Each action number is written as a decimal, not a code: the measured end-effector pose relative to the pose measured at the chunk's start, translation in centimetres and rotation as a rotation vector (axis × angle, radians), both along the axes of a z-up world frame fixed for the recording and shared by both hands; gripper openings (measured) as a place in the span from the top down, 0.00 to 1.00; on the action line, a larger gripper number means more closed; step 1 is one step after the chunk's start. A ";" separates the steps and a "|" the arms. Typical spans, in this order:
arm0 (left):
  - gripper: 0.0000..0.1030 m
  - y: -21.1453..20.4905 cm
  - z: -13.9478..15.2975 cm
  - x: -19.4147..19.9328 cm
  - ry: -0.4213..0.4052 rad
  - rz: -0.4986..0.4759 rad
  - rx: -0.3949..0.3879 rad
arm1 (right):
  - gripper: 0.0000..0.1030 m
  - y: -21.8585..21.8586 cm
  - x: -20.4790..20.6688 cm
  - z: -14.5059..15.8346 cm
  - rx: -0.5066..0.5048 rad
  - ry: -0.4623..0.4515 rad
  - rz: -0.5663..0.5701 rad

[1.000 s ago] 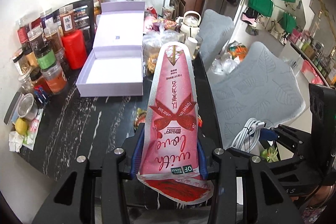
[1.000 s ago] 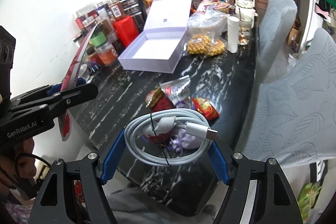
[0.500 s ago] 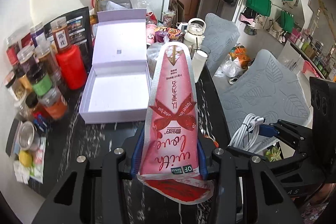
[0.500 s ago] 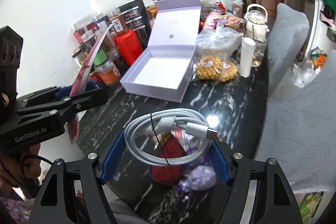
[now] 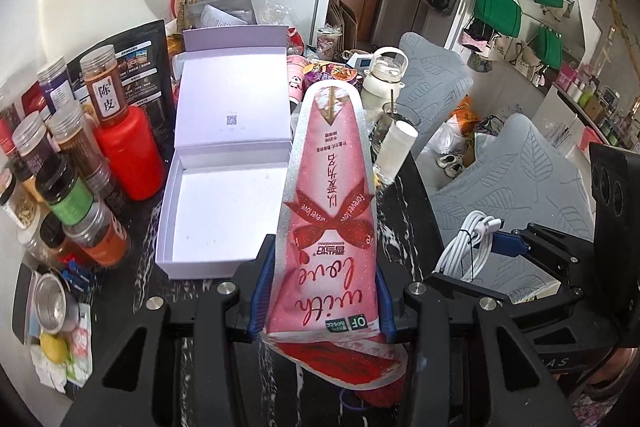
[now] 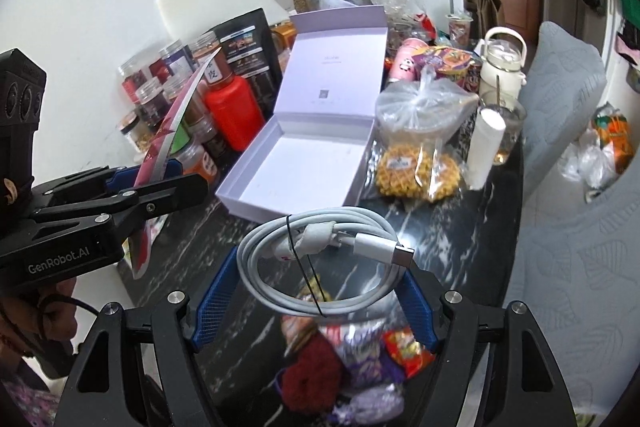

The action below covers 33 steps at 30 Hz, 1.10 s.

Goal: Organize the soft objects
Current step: 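Lift the pink pouch and white cable and carry both toward the lavender box, then lower the pink pouch and cable into the box and open both tools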

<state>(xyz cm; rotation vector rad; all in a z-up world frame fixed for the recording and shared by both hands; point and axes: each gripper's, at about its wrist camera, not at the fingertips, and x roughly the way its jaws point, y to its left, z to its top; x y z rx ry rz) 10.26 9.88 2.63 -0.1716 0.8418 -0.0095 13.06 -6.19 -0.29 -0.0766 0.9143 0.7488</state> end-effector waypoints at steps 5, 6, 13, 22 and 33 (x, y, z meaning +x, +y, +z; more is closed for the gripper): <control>0.59 1.5 -0.2 2.1 0.013 -0.006 0.004 | 0.27 1.6 2.2 -0.1 -0.010 -0.002 -0.004; 0.59 1.9 -0.4 2.6 0.016 -0.006 0.003 | 0.27 1.9 2.7 -0.2 -0.013 -0.002 -0.005; 0.59 4.6 -1.6 5.2 0.047 -0.001 0.003 | 0.27 4.4 5.4 -1.2 -0.033 0.015 -0.008; 0.59 8.8 -3.7 8.4 0.078 0.004 0.002 | 0.27 8.3 8.6 -3.1 -0.054 0.036 -0.010; 0.59 13.4 -6.0 11.9 0.094 -0.005 0.017 | 0.27 13.8 12.2 -5.4 -0.070 0.055 -0.004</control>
